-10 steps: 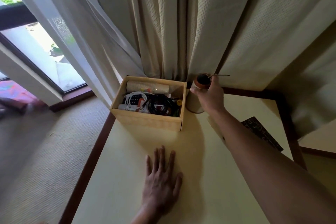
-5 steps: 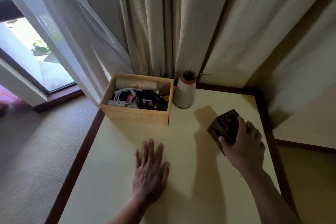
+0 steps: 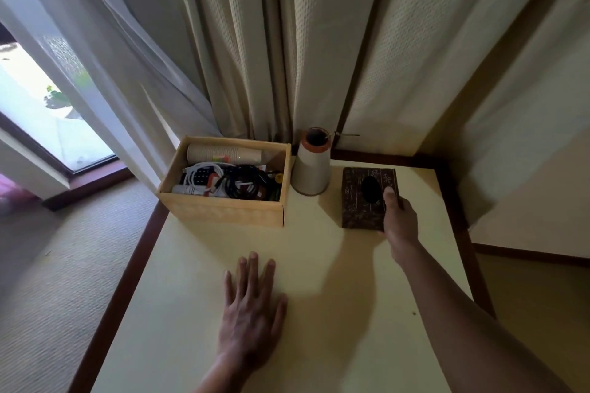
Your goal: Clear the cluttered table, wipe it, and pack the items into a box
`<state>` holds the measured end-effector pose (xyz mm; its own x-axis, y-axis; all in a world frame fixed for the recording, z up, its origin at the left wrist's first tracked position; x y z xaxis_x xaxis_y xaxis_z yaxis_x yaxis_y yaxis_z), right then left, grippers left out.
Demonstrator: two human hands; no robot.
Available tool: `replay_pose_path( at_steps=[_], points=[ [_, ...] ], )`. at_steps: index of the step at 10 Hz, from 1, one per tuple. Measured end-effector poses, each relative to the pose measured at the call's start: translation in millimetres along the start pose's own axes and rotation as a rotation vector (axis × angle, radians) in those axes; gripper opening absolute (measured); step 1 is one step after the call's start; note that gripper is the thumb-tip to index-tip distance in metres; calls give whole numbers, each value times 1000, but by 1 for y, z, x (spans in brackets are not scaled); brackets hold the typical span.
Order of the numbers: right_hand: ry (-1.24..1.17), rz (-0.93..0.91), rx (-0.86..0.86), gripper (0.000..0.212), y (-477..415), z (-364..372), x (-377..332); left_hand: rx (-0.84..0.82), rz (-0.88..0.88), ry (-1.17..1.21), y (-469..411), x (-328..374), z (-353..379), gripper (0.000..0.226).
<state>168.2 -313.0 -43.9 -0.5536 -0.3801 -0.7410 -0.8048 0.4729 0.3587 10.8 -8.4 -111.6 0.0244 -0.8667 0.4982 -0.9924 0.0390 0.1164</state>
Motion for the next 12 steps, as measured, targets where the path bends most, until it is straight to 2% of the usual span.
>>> replay_pose_path(
  at_steps=[3,6,7,9,10,12],
  points=[
    [41,-5,152,57,-23,20,-15,4,12,-24,-5,-5,8,77],
    [64,-83,122,52,-34,29,-28,-18,-7,-30,-4,-7,10,76],
    [63,-95,126,53,-36,28,-29,-17,-3,-35,-5,-6,9,76],
    [74,-107,86,71,-21,26,-22,-40,1,-32,-3,-5,8,76],
    [167,-210,101,66,1,18,-19,-88,-33,-18,-4,-3,4,75],
    [566,-480,194,60,73,-3,-16,-130,-64,55,-12,11,-23,81]
  ],
)
Point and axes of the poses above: each hand's wrist, its own y-axis away from the middle knuckle, its own z-axis out of the palm, x = y × z, the point moved 8 cm from there along -y, towards the middle knuckle, and after that the axes turned 15 degrees about y, right-handed, at the moved point
